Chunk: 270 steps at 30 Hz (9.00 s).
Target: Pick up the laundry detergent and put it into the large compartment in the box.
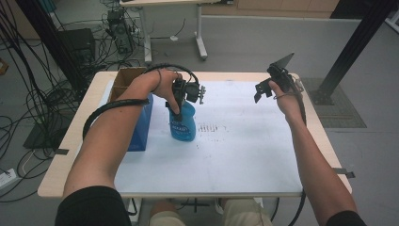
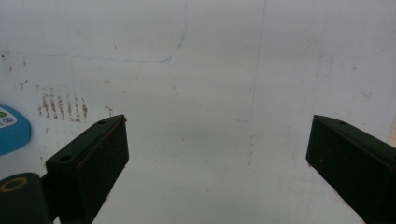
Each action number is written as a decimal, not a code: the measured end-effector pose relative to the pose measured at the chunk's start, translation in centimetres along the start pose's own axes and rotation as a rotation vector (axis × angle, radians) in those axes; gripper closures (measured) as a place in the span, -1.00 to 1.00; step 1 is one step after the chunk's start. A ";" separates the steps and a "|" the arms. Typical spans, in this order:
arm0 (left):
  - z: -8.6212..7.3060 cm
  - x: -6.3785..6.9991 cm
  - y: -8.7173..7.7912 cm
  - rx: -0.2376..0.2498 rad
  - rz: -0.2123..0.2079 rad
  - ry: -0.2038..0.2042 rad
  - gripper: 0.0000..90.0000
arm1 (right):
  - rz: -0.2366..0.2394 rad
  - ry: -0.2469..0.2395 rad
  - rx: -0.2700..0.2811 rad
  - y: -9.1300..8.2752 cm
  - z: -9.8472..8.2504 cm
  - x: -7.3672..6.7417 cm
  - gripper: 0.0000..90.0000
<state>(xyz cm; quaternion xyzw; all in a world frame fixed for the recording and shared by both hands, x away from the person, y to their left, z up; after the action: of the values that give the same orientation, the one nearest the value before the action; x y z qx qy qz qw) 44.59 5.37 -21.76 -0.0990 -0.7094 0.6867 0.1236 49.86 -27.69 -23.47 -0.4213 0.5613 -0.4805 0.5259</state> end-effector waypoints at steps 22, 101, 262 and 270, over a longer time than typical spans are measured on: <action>0.1 -0.2 -0.6 -0.009 -0.017 -0.083 -0.17 | 0.002 -0.009 -0.005 0.1 0.0 -0.1 -0.87; -14.4 7.0 -26.9 0.070 0.214 -1.589 -0.16 | 0.013 -0.067 0.022 -1.8 -2.2 -0.7 -0.87; -16.5 7.0 0.5 0.066 0.064 -1.651 -0.17 | -0.024 -0.075 0.022 -0.7 -2.7 -2.0 -0.87; -16.6 7.0 0.5 0.068 0.064 -1.651 -0.17 | -0.019 -0.076 0.021 -0.7 -2.6 -2.0 -0.87</action>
<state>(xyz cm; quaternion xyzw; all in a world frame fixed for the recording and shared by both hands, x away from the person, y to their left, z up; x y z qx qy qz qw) 43.08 23.30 -21.57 0.4210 -0.5476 0.5627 -0.4542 47.43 -25.63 -22.49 -0.4391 0.5317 -0.4751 0.5466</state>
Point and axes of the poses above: each handheld gripper's, and its own axes: y roughly forward along the jaws, z roughly out of its top, x roughly to its right, the point moved 4 cm from there along y, roughly forward along the jaws, and after that the axes turned 10 degrees about y, right-handed, at the moved point
